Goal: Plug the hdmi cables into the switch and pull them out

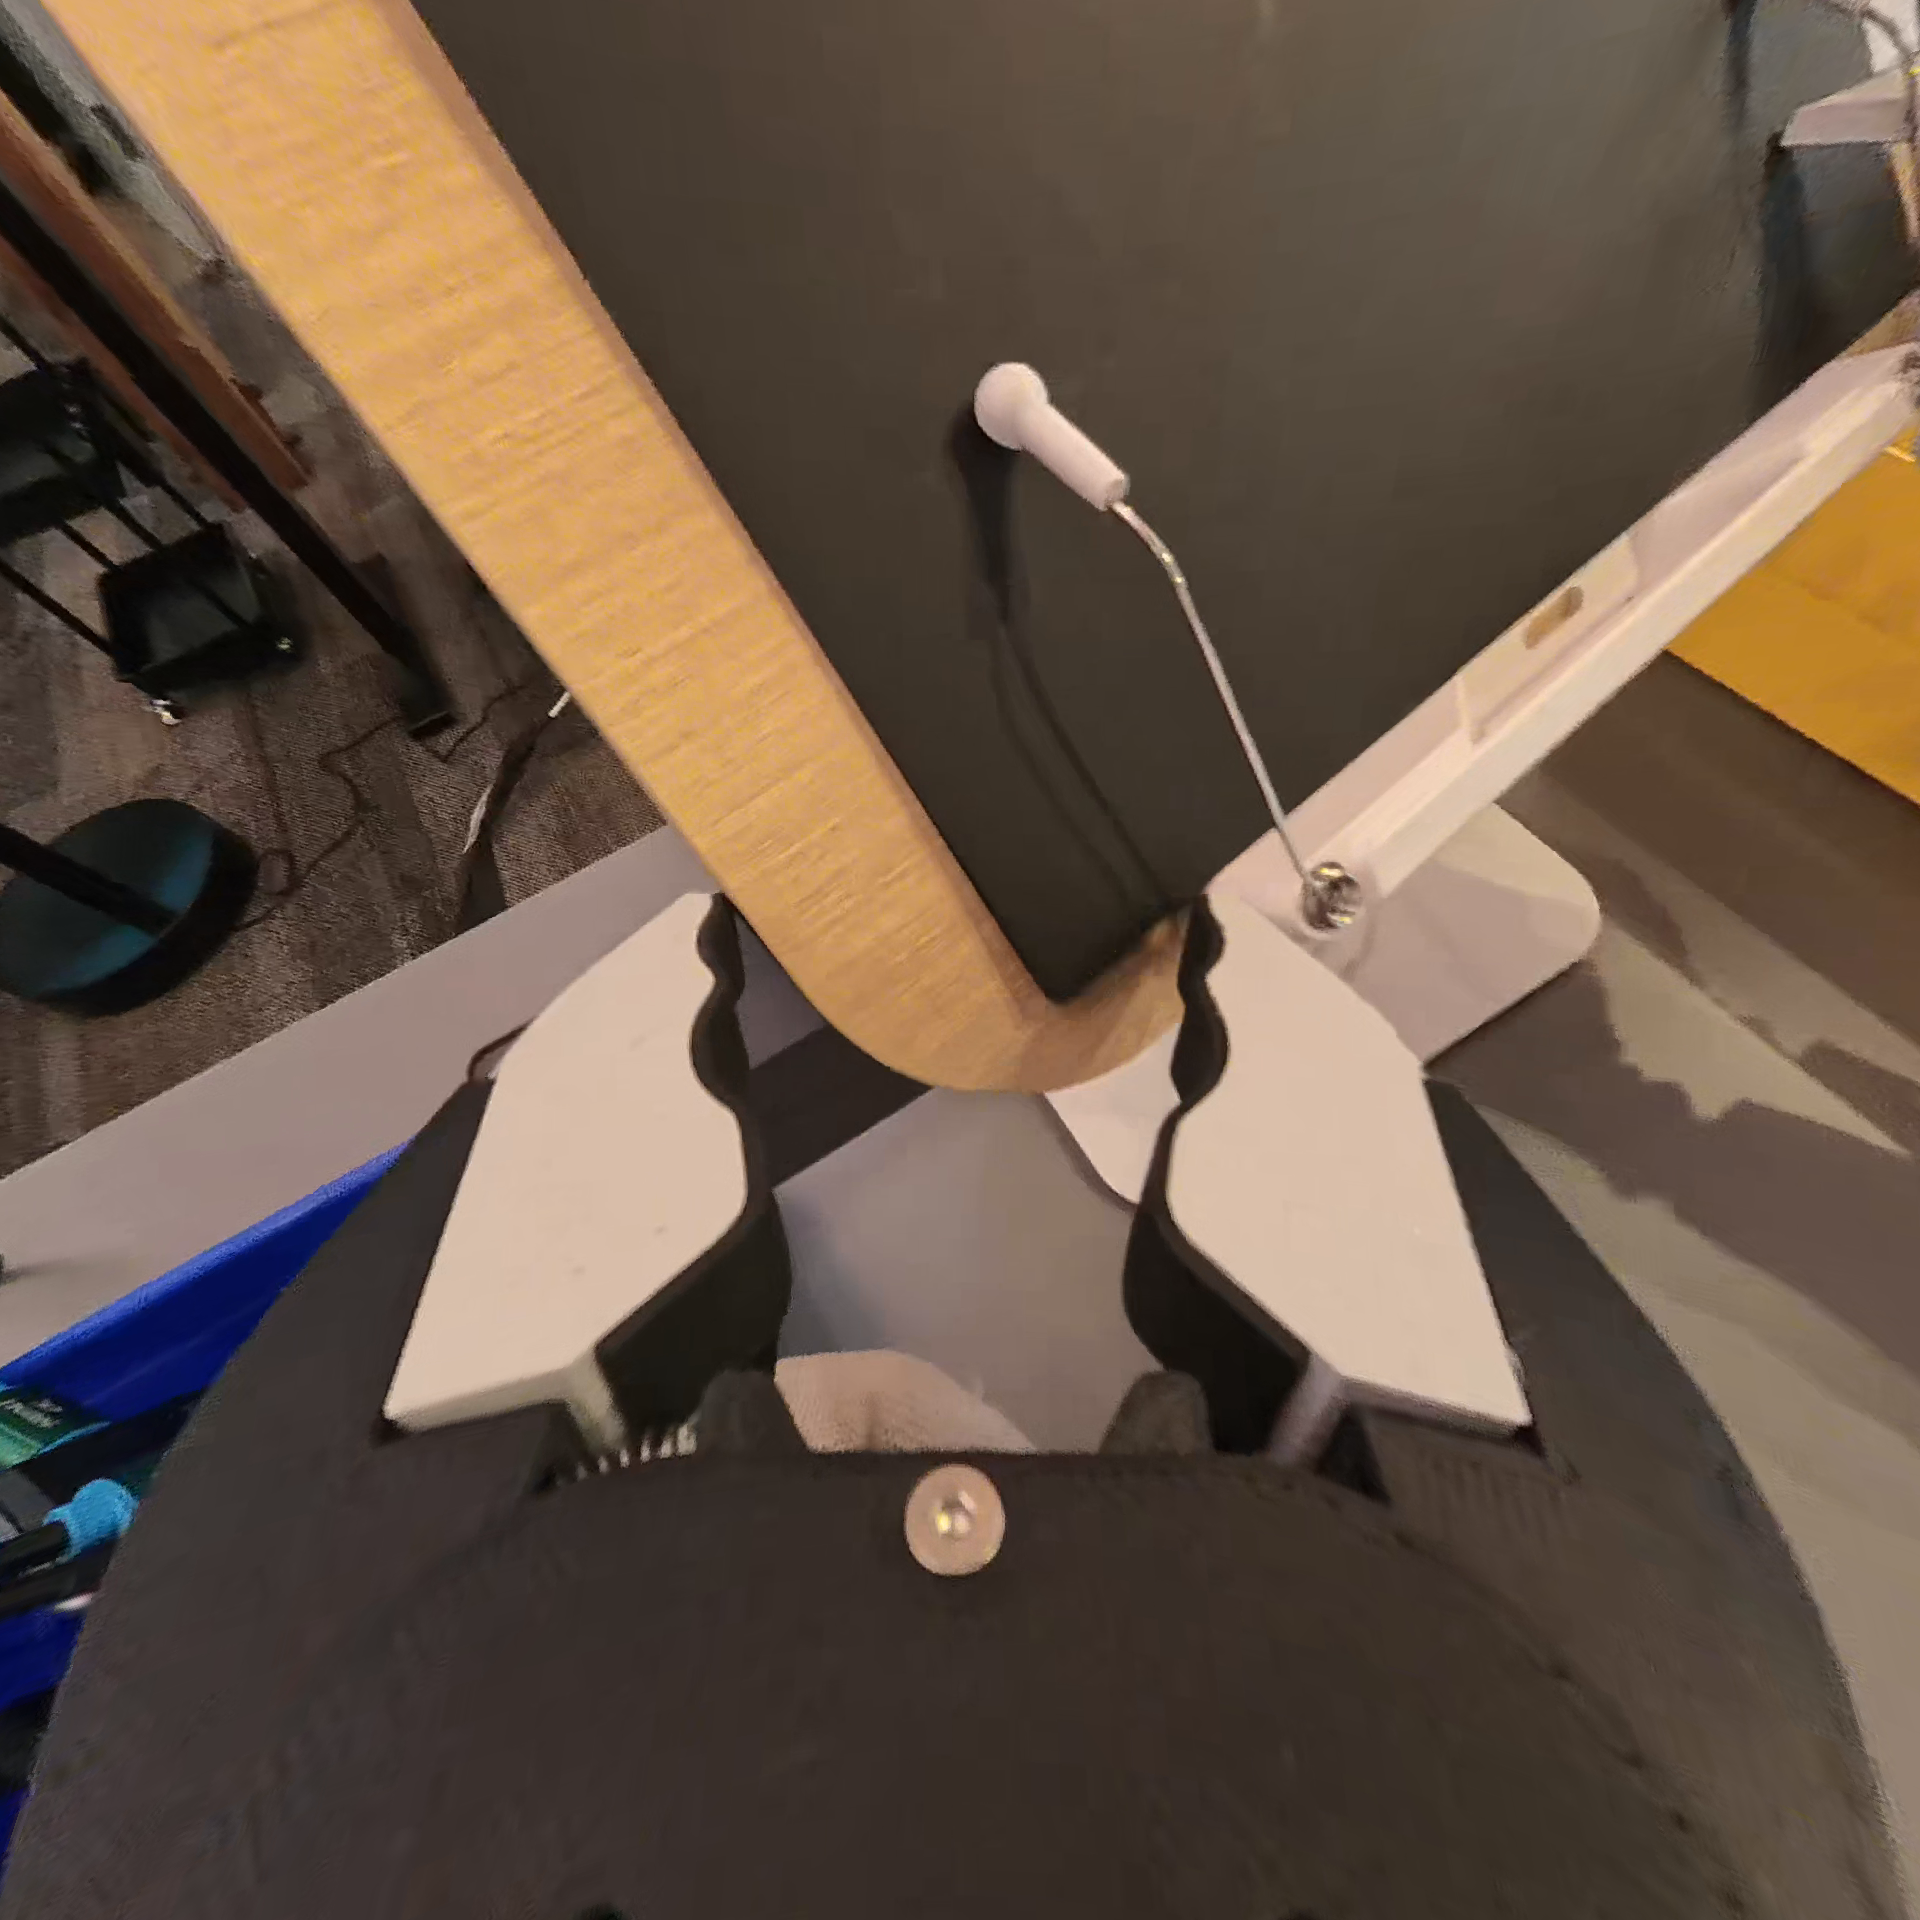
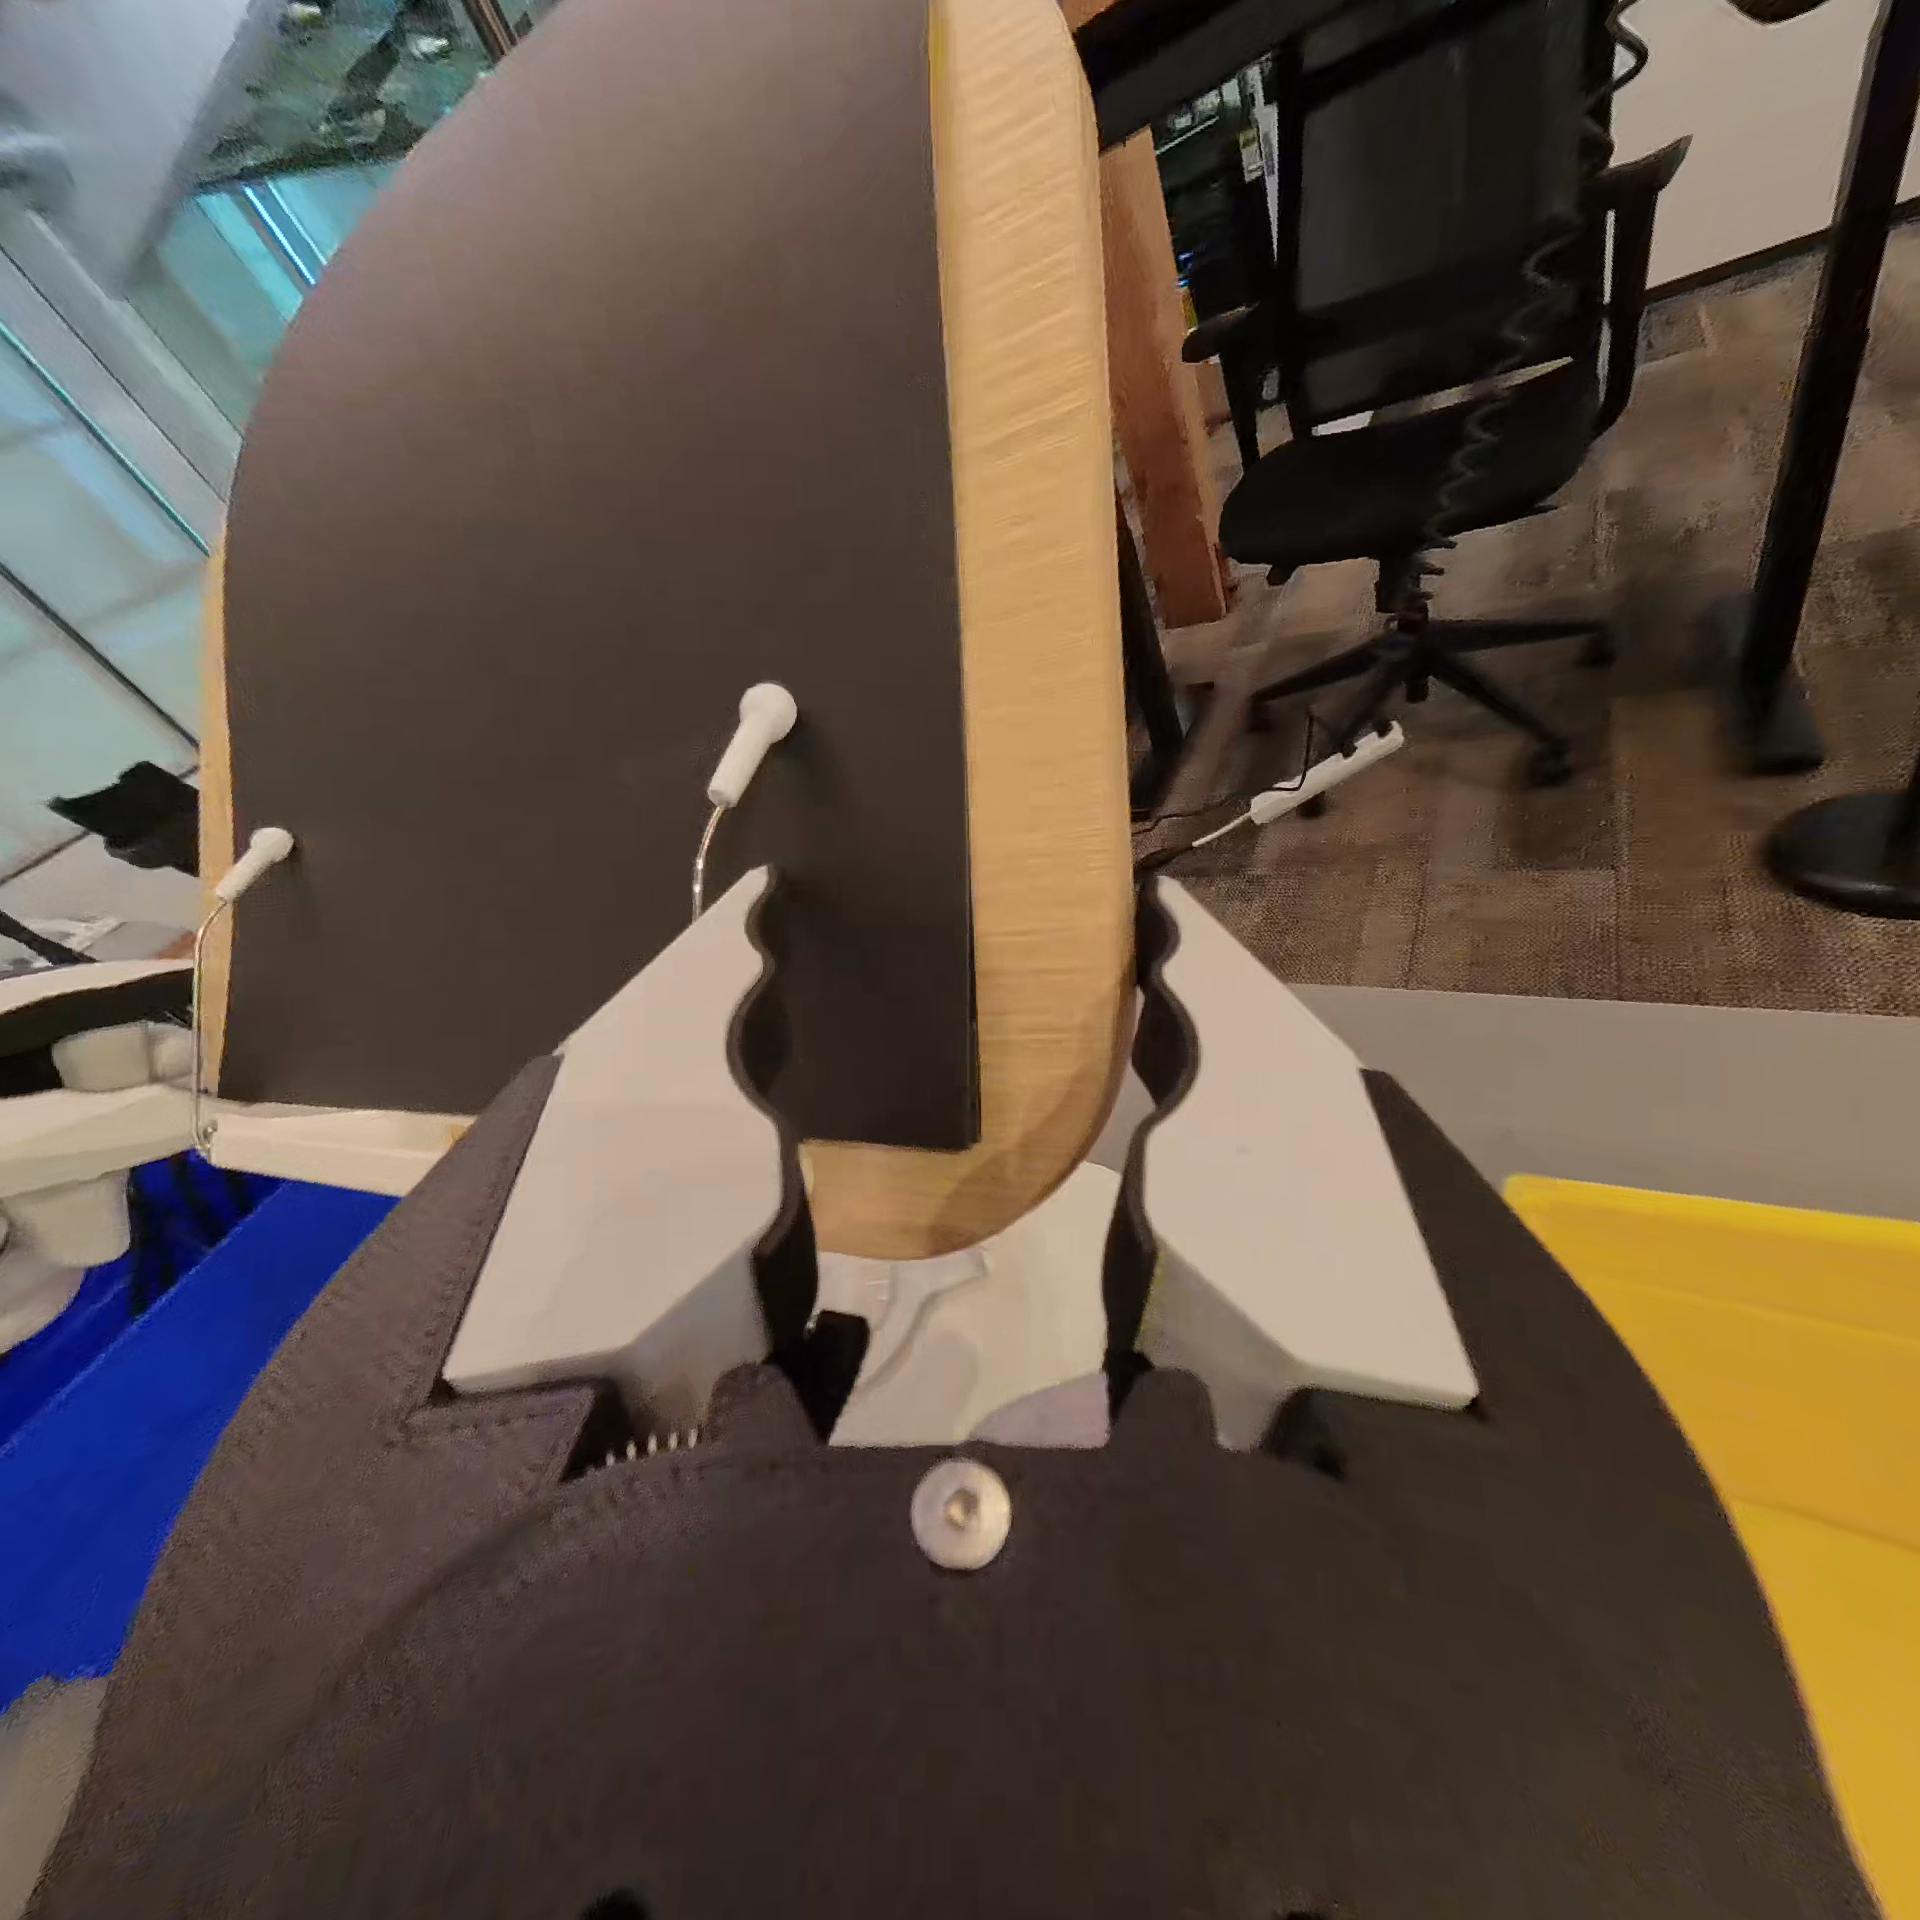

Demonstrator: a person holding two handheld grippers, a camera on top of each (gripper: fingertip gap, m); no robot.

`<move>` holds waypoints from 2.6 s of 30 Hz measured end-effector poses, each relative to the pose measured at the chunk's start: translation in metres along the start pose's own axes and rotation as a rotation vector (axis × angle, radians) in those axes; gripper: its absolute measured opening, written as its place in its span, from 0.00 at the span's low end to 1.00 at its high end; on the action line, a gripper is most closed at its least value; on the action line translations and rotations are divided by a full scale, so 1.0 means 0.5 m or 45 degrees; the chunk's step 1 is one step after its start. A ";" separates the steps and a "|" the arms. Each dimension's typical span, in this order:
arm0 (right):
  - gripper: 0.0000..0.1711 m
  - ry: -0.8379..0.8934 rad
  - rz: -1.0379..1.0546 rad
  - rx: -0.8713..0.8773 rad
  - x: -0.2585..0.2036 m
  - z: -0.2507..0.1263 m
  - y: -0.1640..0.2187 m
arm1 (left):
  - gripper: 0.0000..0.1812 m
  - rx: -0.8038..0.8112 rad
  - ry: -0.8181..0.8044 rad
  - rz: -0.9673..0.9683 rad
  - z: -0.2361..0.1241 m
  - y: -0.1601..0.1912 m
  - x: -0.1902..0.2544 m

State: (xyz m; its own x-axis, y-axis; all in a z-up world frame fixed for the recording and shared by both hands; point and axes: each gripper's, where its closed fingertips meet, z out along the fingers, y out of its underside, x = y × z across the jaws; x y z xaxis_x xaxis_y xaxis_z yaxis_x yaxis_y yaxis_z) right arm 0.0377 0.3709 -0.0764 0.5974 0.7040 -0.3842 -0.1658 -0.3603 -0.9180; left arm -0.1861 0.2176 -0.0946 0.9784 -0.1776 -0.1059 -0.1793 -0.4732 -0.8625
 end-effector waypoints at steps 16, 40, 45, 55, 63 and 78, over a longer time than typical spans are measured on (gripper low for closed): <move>0.39 0.153 -0.046 0.017 0.000 -0.066 -0.009 | 0.45 0.210 -0.027 -0.146 0.006 -0.041 -0.036; 0.38 0.208 -0.535 -0.862 -0.031 -0.103 0.441 | 0.41 -0.368 -0.114 0.027 0.126 0.306 0.152; 0.42 0.189 -0.486 -0.883 -0.028 -0.080 0.441 | 0.35 -0.389 -0.007 -0.038 0.147 0.300 0.160; 0.42 0.195 -0.483 -0.876 -0.022 -0.056 0.436 | 0.31 -0.374 0.018 -0.024 0.175 0.282 0.161; 0.42 0.214 -0.475 -0.867 -0.008 -0.014 0.426 | 0.29 -0.368 -0.004 -0.034 0.214 0.261 0.143; 0.43 0.205 -0.455 -0.863 0.019 0.045 0.409 | 0.33 -0.371 -0.020 -0.063 0.265 0.236 0.125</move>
State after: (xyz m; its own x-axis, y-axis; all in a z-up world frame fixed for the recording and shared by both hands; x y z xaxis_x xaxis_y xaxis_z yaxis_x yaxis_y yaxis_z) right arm -0.0082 0.3178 -0.2702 0.6393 0.7689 -0.0101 0.5423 -0.4602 -0.7030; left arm -0.1323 0.2651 -0.2686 0.9877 -0.1361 -0.0769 -0.1513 -0.7089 -0.6889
